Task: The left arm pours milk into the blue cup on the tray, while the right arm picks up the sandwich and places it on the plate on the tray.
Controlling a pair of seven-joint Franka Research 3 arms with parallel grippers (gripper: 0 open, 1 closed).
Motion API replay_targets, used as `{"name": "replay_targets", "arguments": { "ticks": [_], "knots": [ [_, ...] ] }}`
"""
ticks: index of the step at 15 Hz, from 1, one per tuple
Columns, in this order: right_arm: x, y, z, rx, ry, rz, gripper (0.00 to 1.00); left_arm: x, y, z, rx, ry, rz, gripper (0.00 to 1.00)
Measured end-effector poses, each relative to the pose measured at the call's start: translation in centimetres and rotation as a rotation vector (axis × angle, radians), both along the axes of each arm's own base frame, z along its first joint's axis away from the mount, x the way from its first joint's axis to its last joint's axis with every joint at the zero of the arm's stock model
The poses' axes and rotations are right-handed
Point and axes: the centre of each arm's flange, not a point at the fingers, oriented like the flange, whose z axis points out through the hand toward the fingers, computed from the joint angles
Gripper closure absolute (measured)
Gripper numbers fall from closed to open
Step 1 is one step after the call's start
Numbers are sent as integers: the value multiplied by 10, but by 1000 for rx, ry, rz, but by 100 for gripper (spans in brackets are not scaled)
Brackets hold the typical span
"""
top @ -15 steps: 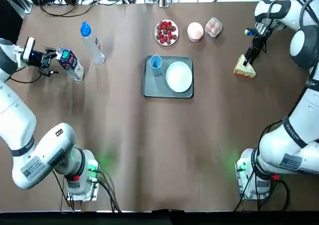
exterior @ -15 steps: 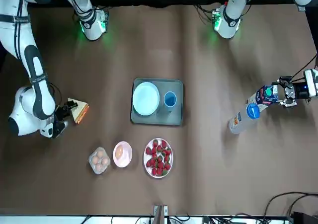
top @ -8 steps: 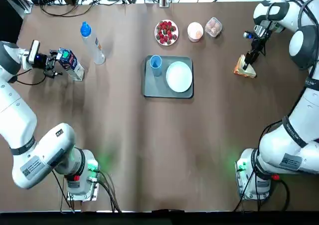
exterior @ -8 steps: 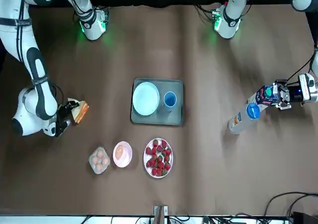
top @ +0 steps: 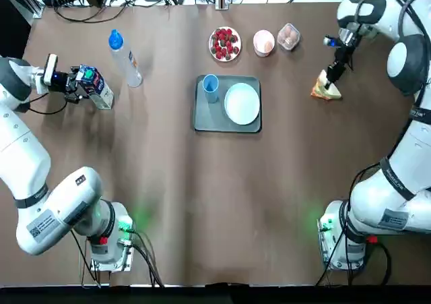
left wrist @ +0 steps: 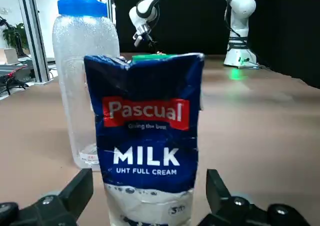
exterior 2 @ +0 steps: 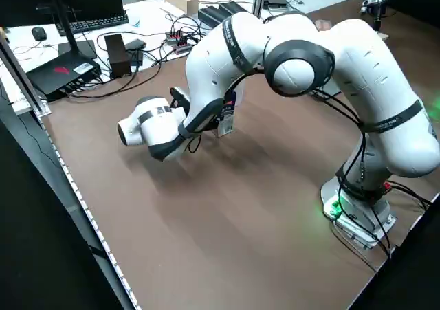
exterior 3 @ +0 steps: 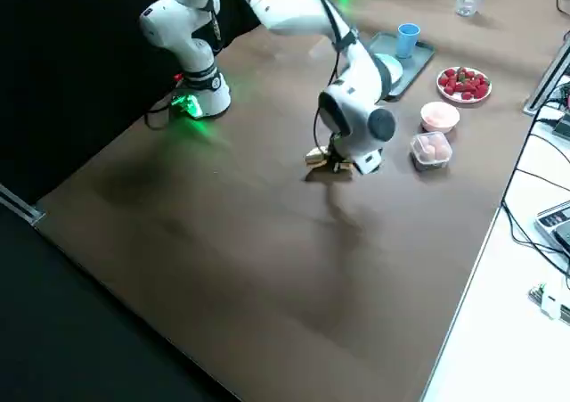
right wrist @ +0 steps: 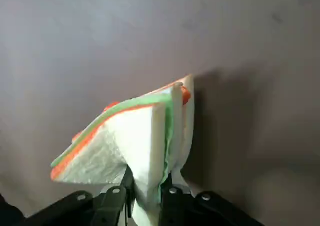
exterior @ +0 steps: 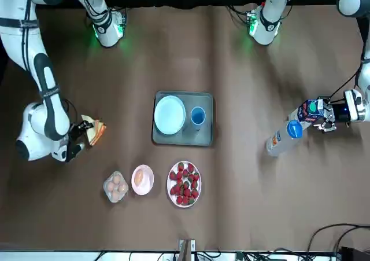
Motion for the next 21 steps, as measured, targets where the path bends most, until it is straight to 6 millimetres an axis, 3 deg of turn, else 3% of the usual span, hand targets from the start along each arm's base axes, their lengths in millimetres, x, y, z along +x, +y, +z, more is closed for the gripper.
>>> {"name": "replay_targets", "arguments": {
  "ticks": [2,3,5,8,11,16,17,21],
  "knots": [
    [10,43,25,0,15,-37,77,4,-4,-2,11,-1,-4,0],
    [17,85,54,5,13,-84,77,8,-8,-3,22,-2,-7,0],
    [16,125,74,-29,27,-113,77,12,-11,-4,27,-8,-3,0],
    [7,180,86,-48,70,-146,77,20,-23,-4,30,-11,-17,0],
    [-7,251,91,-55,119,-210,77,24,-36,-10,24,-2,-40,1],
    [-29,352,98,-79,85,-283,77,22,-40,-20,14,12,-44,2],
    [-34,369,98,-84,70,-284,77,22,-40,-21,13,13,-44,7],
    [-43,411,86,-106,4,-343,77,22,-40,-21,13,13,-42,45]
  ]
}}
